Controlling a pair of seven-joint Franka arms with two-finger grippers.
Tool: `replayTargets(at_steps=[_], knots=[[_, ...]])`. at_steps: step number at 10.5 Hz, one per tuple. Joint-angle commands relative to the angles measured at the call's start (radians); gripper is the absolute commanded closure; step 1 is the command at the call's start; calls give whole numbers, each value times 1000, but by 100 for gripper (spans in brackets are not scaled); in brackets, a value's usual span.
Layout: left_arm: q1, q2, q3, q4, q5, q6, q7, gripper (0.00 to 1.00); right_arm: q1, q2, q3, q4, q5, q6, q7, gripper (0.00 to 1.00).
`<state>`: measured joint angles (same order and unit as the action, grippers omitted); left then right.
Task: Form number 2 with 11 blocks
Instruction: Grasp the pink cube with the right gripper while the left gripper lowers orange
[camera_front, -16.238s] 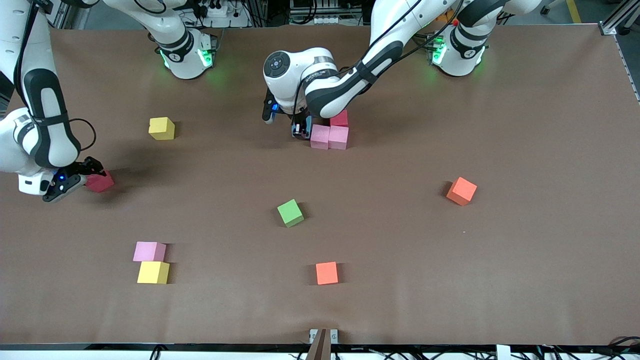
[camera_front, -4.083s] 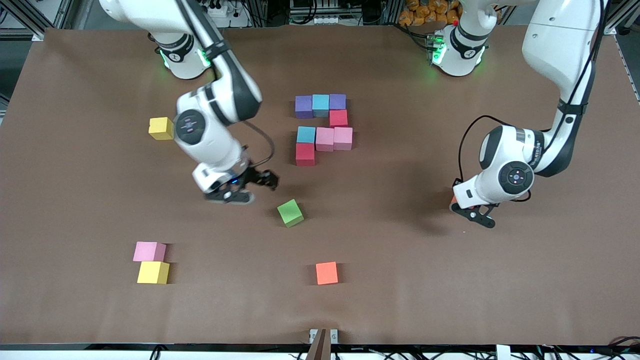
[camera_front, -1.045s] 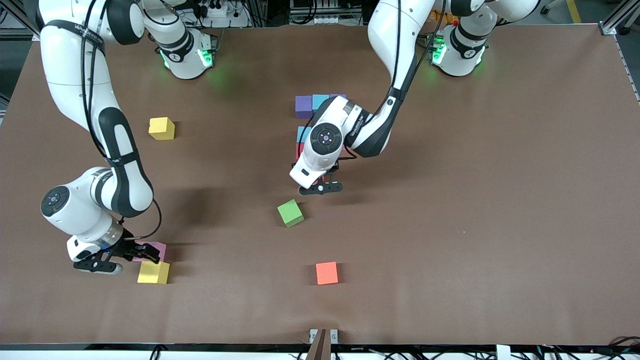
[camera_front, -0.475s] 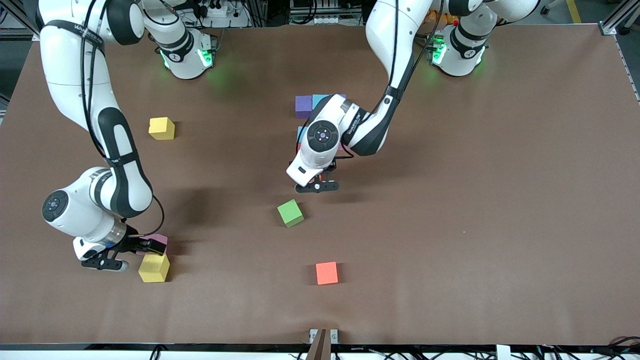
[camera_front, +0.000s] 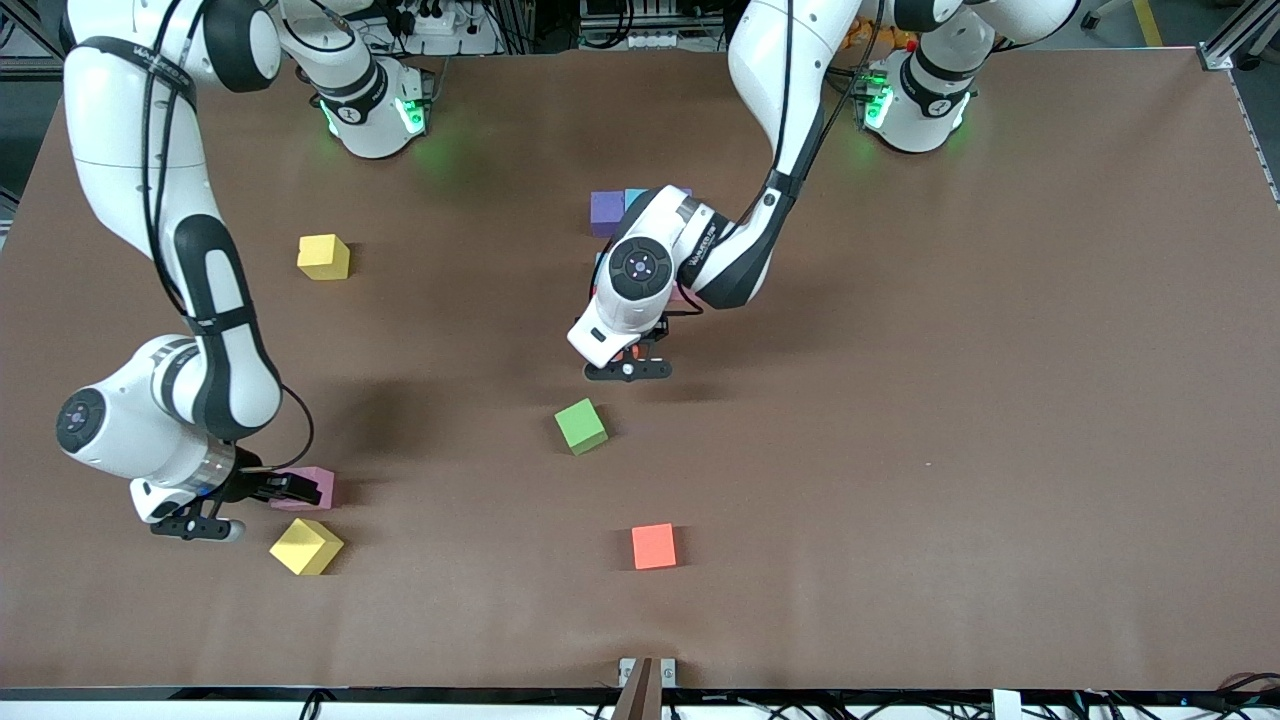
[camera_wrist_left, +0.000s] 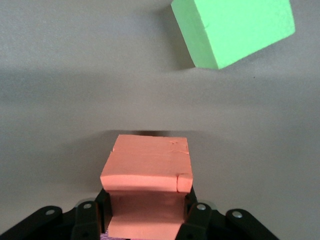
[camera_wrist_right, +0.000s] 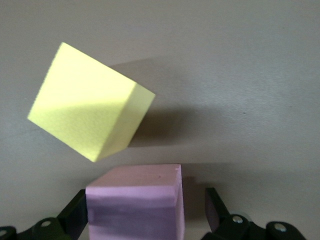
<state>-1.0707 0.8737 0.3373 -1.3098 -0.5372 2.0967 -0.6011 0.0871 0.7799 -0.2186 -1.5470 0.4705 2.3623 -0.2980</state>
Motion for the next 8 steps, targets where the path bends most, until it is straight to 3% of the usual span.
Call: replayTargets(at_steps=[1, 7, 8], knots=[[-6, 25, 2, 23, -26, 5, 43, 51, -15, -10, 12, 5, 17, -47, -20, 0], [-6, 27, 2, 23, -26, 5, 46, 45, -3, -7, 12, 1, 42, -57, 4, 0], [-6, 27, 2, 23, -26, 5, 46, 45, -3, -7, 12, 2, 37, -57, 2, 7]])
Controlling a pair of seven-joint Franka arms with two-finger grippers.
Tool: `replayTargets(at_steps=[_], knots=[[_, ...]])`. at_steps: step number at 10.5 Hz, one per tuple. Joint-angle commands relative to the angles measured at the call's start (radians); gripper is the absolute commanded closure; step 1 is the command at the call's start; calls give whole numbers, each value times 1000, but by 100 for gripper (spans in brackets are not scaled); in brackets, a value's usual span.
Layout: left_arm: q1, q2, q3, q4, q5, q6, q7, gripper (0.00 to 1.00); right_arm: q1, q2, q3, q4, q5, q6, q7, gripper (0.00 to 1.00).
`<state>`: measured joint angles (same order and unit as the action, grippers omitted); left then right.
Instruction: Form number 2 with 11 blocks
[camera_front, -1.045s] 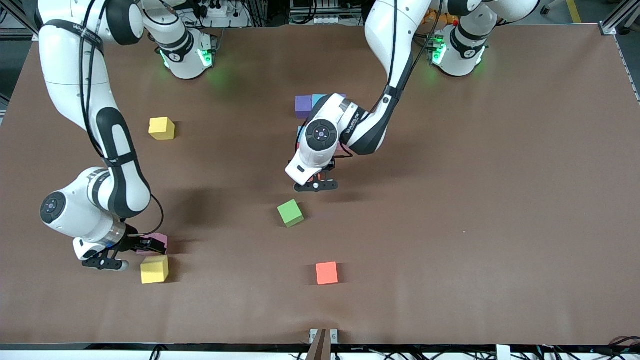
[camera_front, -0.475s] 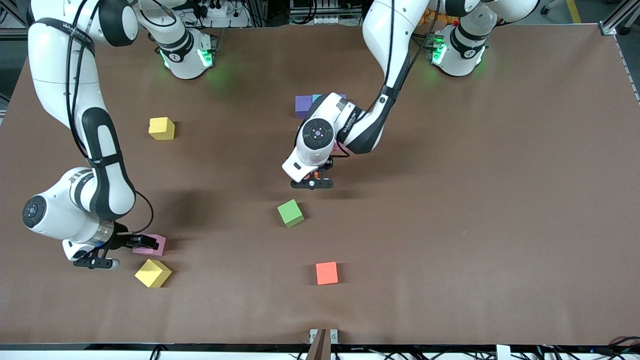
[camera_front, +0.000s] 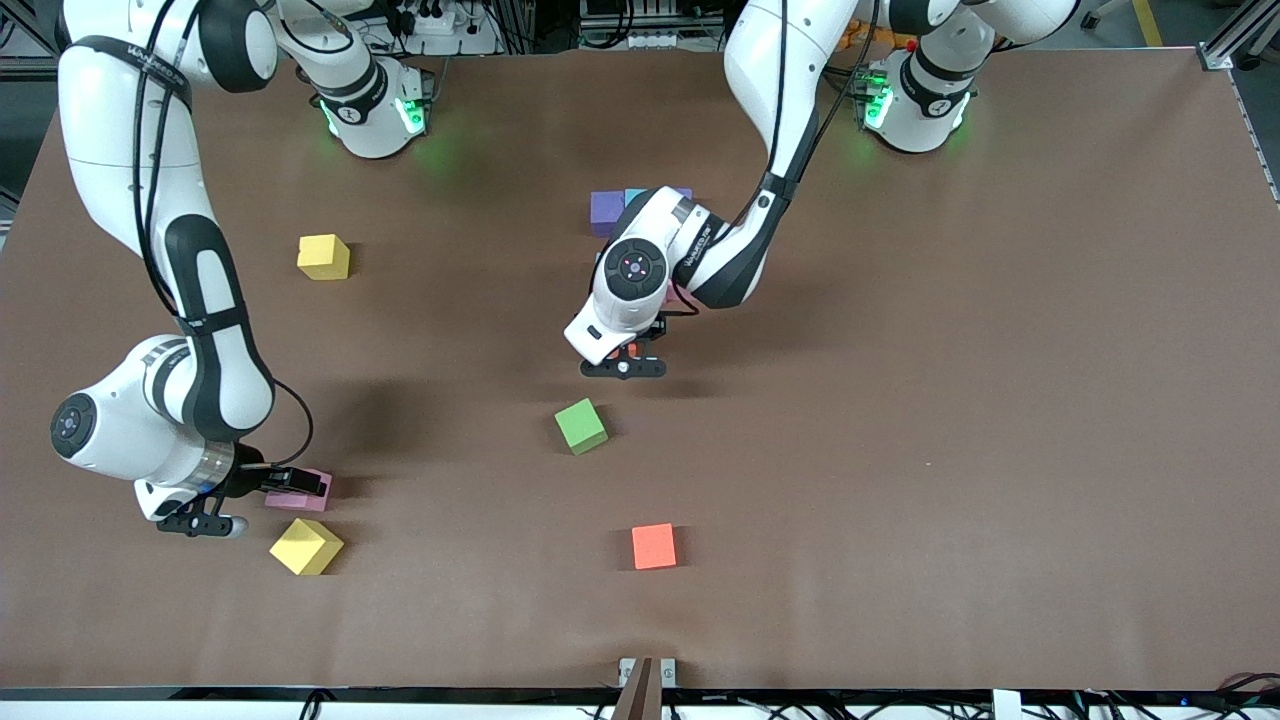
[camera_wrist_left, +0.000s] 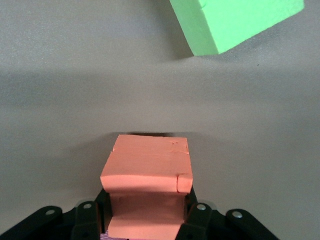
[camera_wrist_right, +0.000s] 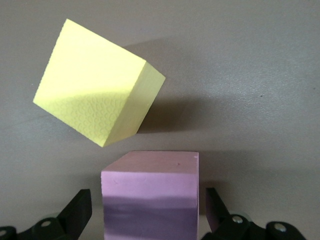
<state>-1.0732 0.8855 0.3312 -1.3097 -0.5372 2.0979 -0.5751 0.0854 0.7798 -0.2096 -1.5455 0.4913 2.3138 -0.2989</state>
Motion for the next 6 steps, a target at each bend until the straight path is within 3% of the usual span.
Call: replayTargets(at_steps=[1, 3, 4, 6], knots=[[-2, 20, 6, 23, -26, 4, 20, 43, -1, -7, 2, 4, 12, -8, -3, 23], [-2, 20, 3, 23, -26, 13, 14, 41, 1, -7, 2, 10, -8, -7, -9, 57], [-2, 21, -1, 23, -27, 24, 6, 40, 1, -8, 2, 13, -16, -7, -9, 69], [1, 23, -15, 23, -27, 28, 4, 37, 1, -11, 1, 25, -22, -8, -9, 73]])
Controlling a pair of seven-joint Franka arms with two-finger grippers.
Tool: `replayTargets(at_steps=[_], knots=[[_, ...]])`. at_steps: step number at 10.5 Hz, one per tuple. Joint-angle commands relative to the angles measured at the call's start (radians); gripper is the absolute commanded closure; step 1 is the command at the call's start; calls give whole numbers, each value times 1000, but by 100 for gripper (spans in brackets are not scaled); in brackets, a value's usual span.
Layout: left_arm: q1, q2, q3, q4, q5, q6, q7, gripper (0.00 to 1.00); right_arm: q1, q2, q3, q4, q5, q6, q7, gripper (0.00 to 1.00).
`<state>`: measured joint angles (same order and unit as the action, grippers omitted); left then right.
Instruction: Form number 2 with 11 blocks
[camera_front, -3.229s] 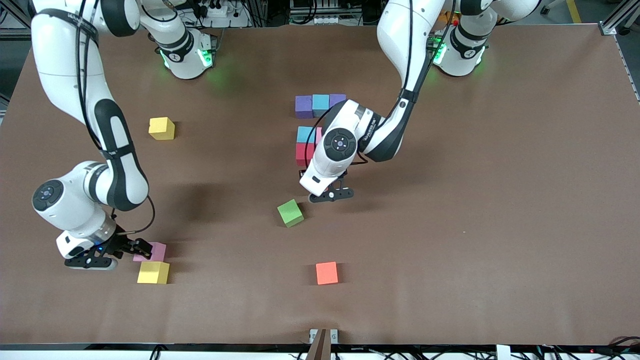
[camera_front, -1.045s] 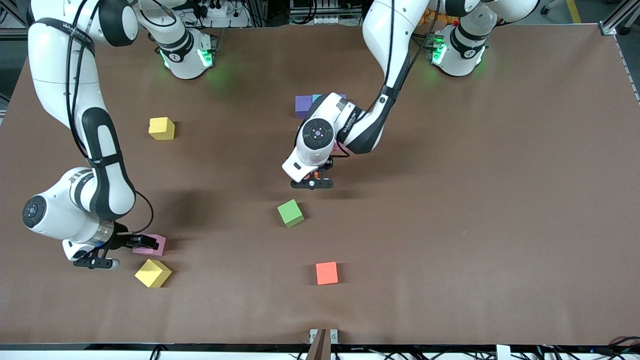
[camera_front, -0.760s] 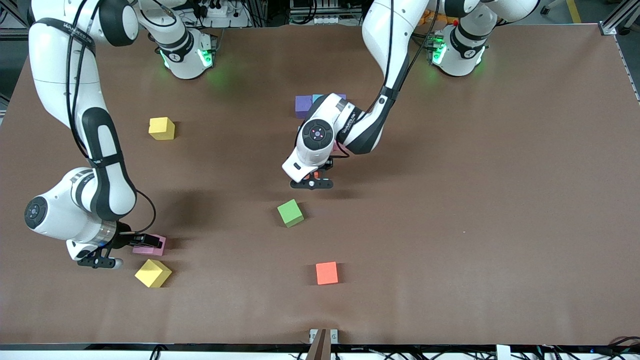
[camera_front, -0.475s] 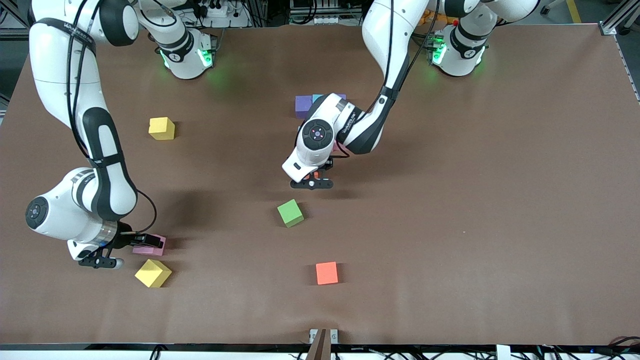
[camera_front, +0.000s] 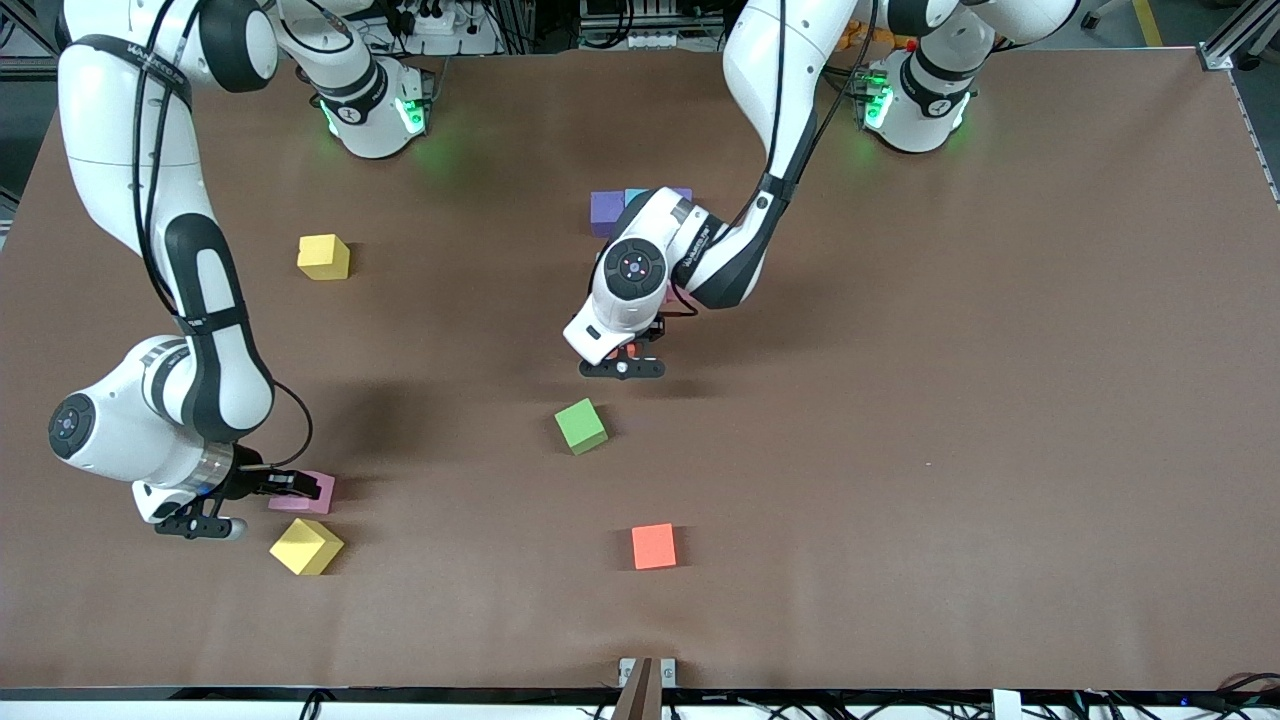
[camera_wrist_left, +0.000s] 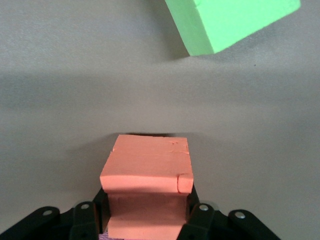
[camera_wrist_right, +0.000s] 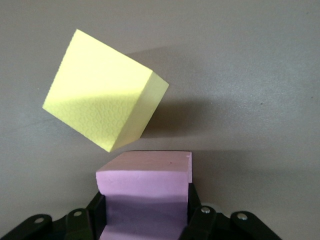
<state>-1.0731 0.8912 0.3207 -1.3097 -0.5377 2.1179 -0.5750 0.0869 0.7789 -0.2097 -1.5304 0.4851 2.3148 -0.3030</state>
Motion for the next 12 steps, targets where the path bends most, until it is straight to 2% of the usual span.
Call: replayTargets(at_steps=[1, 2, 4, 9, 12], knots=[[1, 17, -3, 23, -27, 10, 6, 8, -1, -21, 1, 24, -38, -15, -4, 74], [1, 17, -3, 23, -25, 26, 3, 0, 0, -27, 0, 32, -46, -37, -2, 74], [1, 20, -3, 23, -25, 34, 1, 0, 0, -38, -3, 64, -48, -81, -2, 73], [2, 15, -8, 21, -25, 27, 0, 0, 23, -46, -5, 84, -48, -92, 18, 73], [5, -30, 0, 20, -15, -28, -22, 0, 57, -58, -2, 104, -48, -126, 61, 72]])
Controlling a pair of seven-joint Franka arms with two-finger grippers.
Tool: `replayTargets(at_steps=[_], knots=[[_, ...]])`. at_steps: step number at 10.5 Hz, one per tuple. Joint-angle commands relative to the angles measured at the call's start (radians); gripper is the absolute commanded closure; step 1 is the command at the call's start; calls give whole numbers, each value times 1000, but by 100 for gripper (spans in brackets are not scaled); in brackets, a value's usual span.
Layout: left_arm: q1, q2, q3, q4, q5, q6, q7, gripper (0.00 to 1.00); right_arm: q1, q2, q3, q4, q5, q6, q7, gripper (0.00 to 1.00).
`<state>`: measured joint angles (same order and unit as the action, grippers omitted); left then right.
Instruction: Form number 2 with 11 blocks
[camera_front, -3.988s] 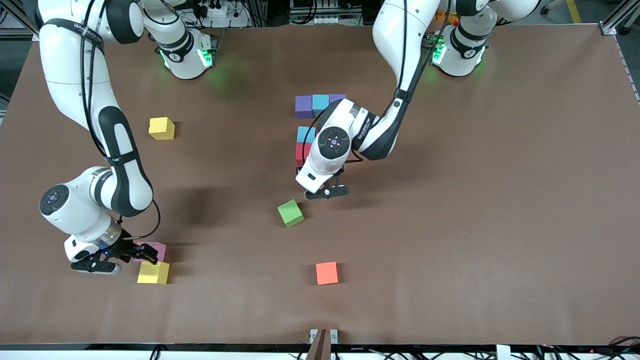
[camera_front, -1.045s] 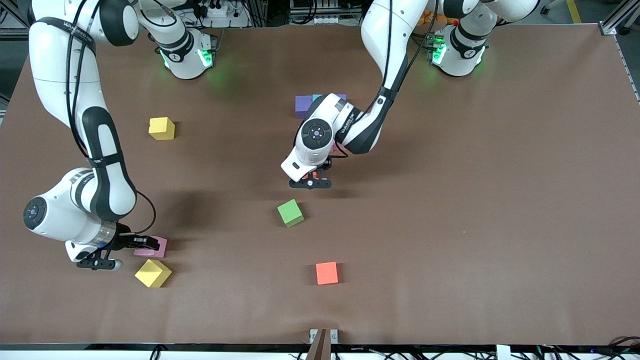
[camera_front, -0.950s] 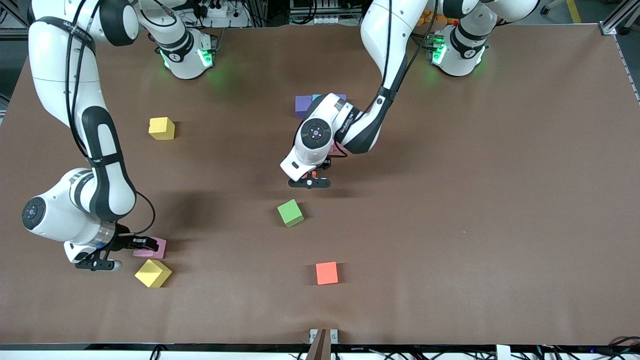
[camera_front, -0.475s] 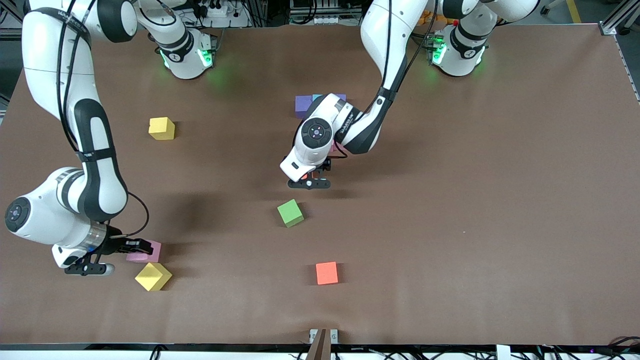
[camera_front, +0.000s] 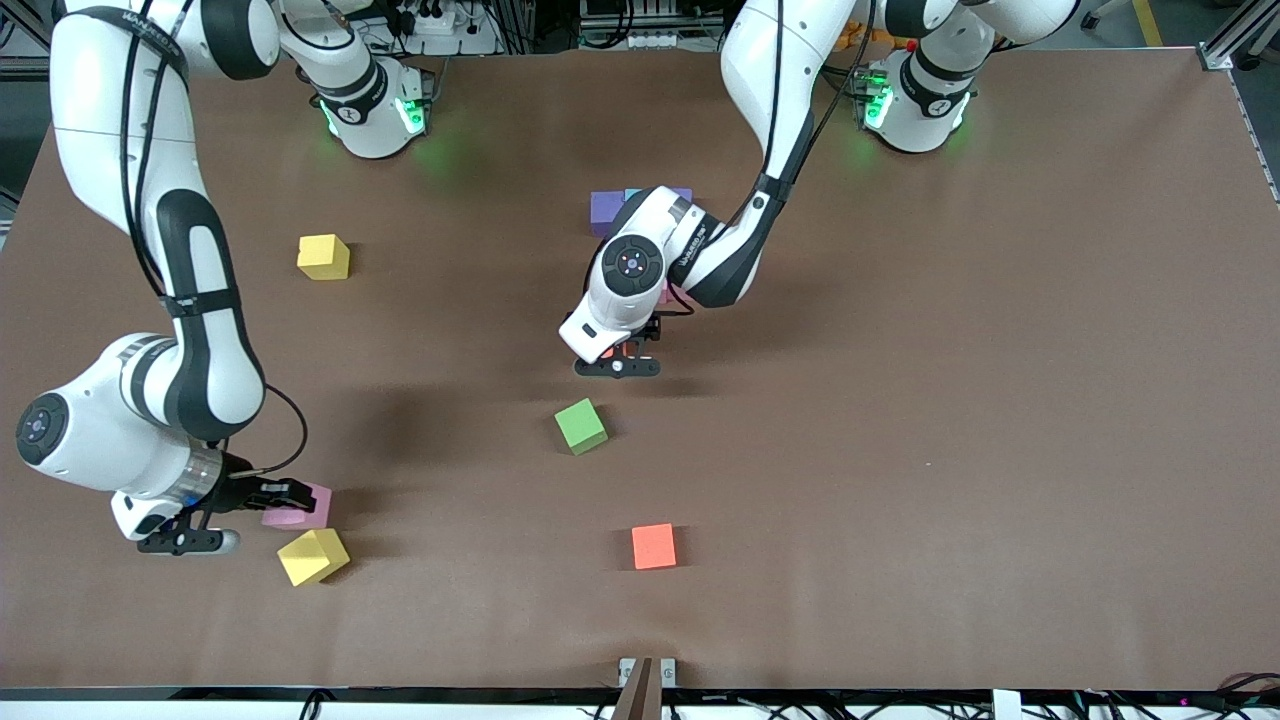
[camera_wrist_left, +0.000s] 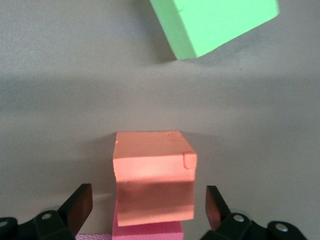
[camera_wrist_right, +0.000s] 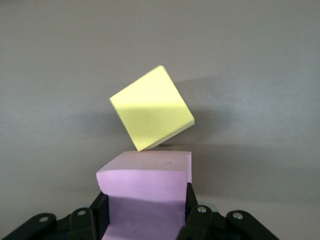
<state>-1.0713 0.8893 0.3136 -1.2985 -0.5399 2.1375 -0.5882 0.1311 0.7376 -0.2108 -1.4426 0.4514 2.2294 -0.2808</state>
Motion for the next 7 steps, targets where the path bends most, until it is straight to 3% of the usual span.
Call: replayTargets(at_steps=[1, 7], knots=[[4, -44, 27, 8, -9, -83, -10, 0, 27, -17, -1, 30, -14, -62, 46, 71], [4, -81, 165, 13, -25, -81, -2, 0, 229, -50, 4, 28, -40, -63, 45, 71]])
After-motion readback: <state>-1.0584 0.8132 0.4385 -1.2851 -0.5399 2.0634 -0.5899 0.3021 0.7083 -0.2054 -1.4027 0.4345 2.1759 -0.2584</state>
